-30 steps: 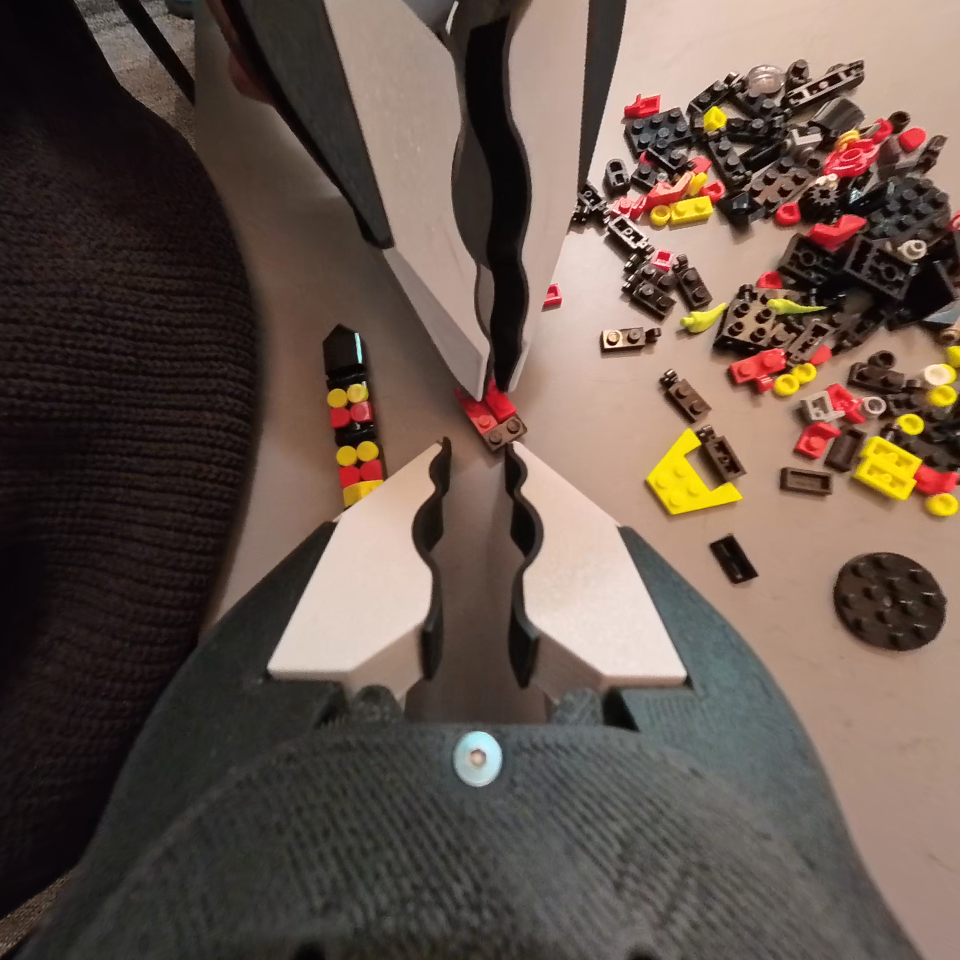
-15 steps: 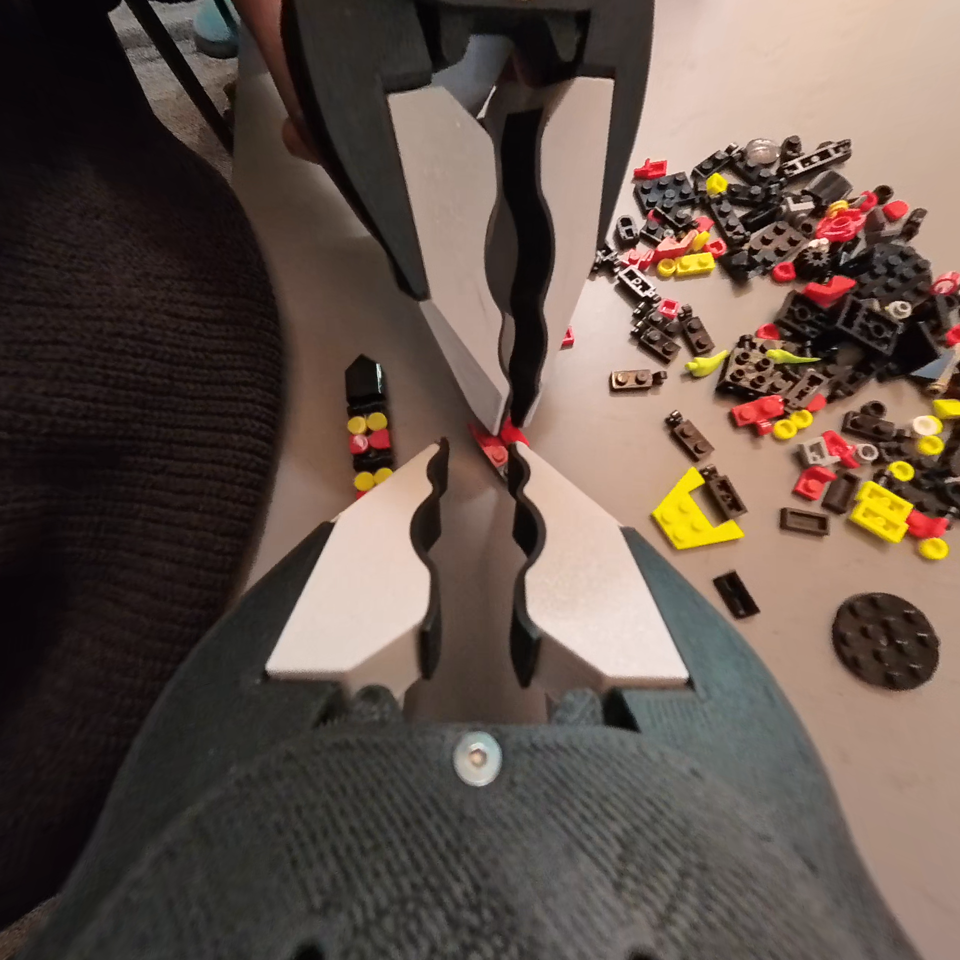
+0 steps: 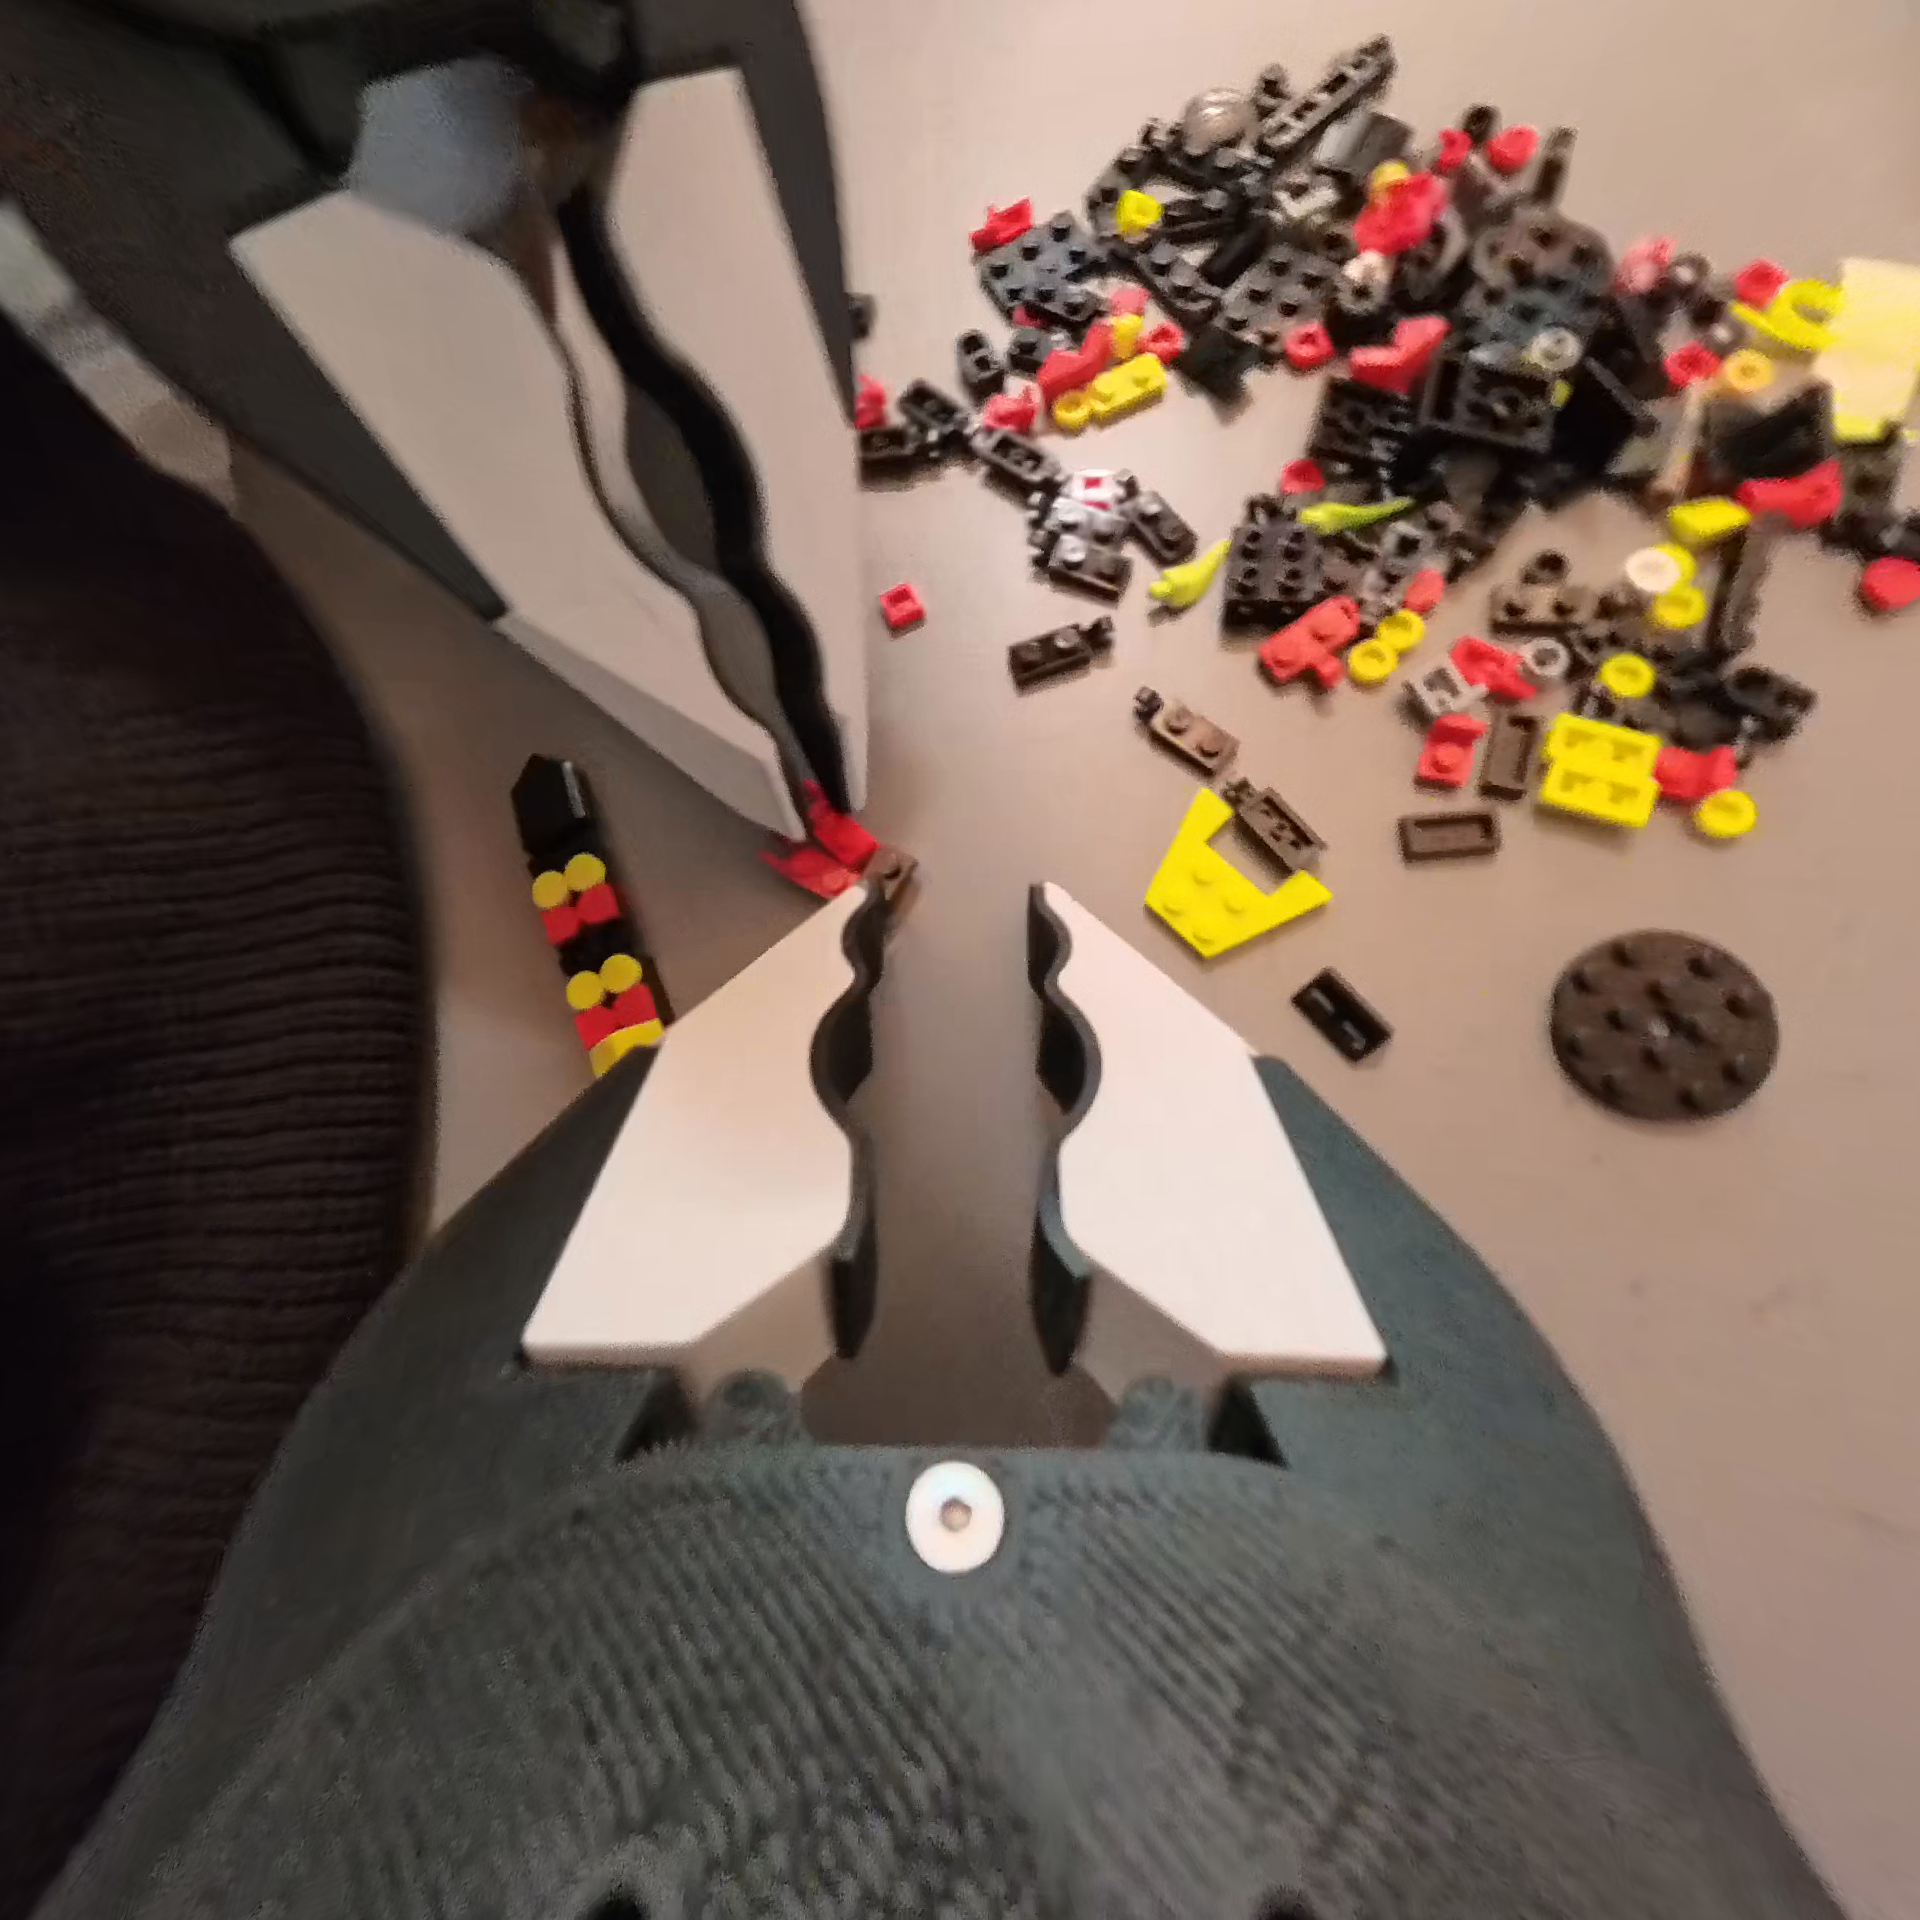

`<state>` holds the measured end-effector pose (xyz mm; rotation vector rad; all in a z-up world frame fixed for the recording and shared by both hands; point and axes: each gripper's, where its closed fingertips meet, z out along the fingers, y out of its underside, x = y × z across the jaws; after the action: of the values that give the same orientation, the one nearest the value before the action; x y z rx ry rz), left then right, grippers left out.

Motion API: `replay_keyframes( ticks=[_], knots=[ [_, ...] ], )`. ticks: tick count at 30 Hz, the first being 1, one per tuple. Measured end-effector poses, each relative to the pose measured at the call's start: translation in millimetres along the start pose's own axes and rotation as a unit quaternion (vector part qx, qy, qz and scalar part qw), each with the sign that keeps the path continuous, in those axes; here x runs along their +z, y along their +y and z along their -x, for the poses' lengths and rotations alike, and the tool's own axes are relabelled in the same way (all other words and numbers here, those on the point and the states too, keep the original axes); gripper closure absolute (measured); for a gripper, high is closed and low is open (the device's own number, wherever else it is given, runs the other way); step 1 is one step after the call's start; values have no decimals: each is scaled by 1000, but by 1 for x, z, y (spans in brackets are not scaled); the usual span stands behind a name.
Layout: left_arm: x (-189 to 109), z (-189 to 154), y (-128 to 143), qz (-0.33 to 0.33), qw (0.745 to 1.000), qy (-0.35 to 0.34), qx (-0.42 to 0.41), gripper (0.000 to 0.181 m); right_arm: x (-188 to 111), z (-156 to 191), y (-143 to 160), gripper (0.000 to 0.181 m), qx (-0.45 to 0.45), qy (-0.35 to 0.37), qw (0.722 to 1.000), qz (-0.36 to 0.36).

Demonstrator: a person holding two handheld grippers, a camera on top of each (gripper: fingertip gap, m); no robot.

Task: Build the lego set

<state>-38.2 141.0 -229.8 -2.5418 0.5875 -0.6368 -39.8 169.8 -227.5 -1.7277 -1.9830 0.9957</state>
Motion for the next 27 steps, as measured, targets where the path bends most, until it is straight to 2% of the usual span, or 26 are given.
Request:
replay_keyframes(
  ticks=[6, 10, 16, 20, 27],
  knots=[
    [1, 0, 0, 1, 1000, -2, 2, 178, -8, 2, -8, 154, 99, -43, 994, -31],
    [-1, 2, -1, -2, 1000, -7, -2, 178, -13, 4, -8, 153, 113, -26, 992, -39],
    [-3, 6, -2, -7, 1000, -11, -8, 178, -2, 27, 1, 152, 119, -40, 992, -28],
    [-7, 8, 0, -14, 1000, -15, -16, 178, 0, 41, -4, 152, 126, -63, 989, -42],
    [-5, 4, 2, -13, 1000, -10, -20, 178, -12, 20, -6, 152, 168, -4, 983, -79]
  ],
)
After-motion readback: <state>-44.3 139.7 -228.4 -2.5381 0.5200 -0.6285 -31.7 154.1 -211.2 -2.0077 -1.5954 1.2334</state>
